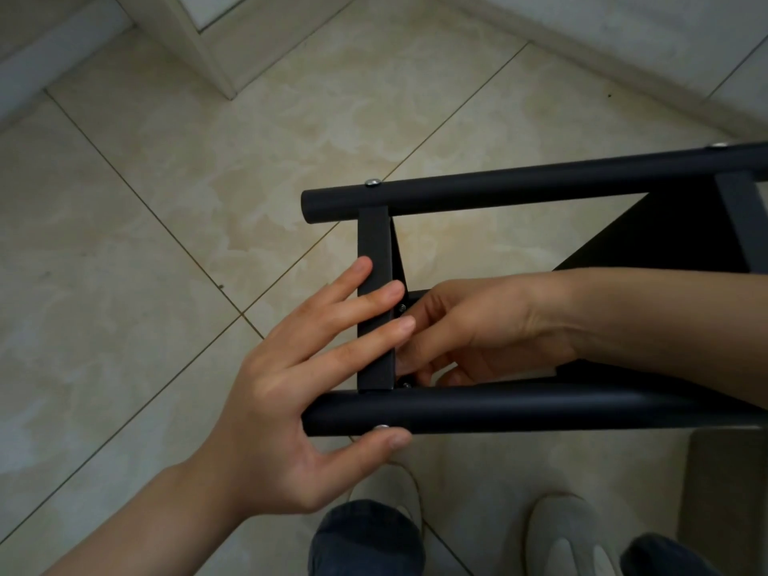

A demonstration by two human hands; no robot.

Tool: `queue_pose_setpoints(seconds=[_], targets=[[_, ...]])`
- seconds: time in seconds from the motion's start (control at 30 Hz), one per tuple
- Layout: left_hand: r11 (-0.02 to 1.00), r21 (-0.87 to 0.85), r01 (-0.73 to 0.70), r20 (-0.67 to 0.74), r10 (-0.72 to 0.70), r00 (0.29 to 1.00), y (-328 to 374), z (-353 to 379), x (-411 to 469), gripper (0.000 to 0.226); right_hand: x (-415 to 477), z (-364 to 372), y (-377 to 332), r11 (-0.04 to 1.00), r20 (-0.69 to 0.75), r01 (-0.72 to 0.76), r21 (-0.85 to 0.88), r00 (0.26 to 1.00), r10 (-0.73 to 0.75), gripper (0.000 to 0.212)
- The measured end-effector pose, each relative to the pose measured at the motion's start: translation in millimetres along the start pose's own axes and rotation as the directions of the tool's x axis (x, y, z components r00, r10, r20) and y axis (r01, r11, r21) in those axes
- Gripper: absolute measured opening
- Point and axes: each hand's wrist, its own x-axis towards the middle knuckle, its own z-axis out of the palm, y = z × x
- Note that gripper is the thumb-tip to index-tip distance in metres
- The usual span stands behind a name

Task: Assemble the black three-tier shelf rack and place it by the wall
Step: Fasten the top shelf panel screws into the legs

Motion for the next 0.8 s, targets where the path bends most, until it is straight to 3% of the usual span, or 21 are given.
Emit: queue_pose_setpoints(seconds=[0.3,0.47,0.8], targets=[[1.0,-0.001,-0.001,-0.004,0.0,1.0,0.1,0.3,0.1,0.059,0.1,4.6,-1.3,0.999,-0.056,0.036,-0.007,0.998,-0.036,0.023],[1.0,0.0,0.003,-0.005,-0.003,1.0,0.6,0.0,0.4,0.057,-0.6,3.8,-2.0,1.0,-0.036,0.023,-0.008,0.999,-0.024,0.013],[1.0,-0.017,0.003,-0.006,-0.003,1.0,0.2,0.6,0.0,0.059,1.6,1.6,-0.2,0.998,0.023,0.004,0.057,1.0,-0.006,0.016]])
